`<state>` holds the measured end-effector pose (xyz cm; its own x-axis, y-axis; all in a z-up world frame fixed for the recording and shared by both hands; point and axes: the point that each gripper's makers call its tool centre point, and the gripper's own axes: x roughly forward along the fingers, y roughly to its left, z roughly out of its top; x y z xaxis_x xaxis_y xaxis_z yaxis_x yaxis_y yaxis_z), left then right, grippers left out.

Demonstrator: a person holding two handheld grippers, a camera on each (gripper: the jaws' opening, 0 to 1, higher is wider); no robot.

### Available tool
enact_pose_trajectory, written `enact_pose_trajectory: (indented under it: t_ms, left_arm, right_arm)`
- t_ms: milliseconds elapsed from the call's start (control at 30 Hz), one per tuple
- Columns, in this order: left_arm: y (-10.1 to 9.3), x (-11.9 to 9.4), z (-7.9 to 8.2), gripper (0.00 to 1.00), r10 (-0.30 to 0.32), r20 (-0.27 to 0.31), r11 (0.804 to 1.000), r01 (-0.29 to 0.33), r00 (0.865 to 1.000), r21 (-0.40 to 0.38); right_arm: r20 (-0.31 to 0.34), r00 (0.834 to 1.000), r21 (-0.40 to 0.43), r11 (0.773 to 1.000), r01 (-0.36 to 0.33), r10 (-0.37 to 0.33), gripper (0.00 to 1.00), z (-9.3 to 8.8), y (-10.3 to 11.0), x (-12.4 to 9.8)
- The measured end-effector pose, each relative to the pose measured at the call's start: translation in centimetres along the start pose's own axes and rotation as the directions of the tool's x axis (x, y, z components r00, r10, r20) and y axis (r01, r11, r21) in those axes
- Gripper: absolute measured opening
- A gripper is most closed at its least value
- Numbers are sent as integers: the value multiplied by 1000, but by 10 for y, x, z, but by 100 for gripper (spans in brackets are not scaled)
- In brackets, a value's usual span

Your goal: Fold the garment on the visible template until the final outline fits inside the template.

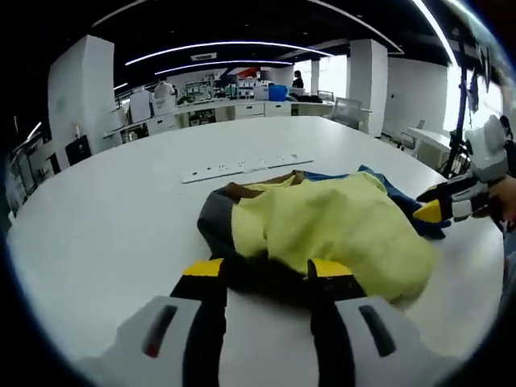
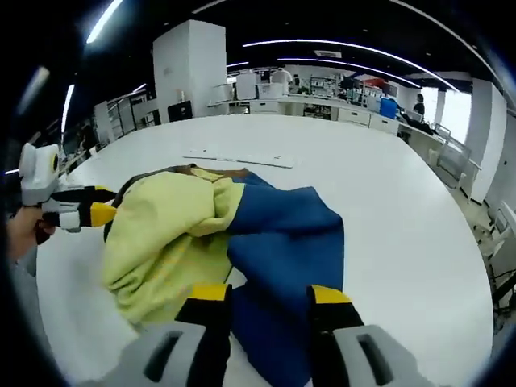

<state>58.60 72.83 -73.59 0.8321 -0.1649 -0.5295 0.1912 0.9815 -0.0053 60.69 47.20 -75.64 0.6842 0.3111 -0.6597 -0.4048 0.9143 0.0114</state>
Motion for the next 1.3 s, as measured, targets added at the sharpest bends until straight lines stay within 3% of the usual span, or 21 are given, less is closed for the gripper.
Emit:
enact_pose_trajectory:
  t_ms: [133,300,433,500,733,967,1300]
  left_arm:
    - [-10,0,-13,29,-1,-28,997,-1,1000,-71]
    - [-12,2,-22,20,9,-53,992,-16,999,-128]
    - [-13,4,-27,7,-3,-64,988,-7,998,-152]
    - [-12,2,-31,0,-2,-82,988,-10,997,-152]
    - [-3,-9,-22,0,-9,-64,995,3,998,-103]
    - [20,-26,-6,0,-32,-52,996,28,998,-82]
    - [51,-38,-7,0,-46,-70,995,39,996,-92]
  right_arm:
    - [-28,998,47,997,58,-56,25,-11,-7,3]
    - [-6,996,51,994,94,-94,14,-13,-9,5]
    - [-11,995,68,993,101,-100,8,-14,-11,6]
    - [-11,994,59,992,109,-109,0,-13,-13,5]
    - [2,991,38,990,136,-137,0,-7,-33,-5]
    - [-15,986,-9,987,163,-163,0,-2,-66,-6]
    - [-43,981,-16,982,190,-190,0,7,-99,0]
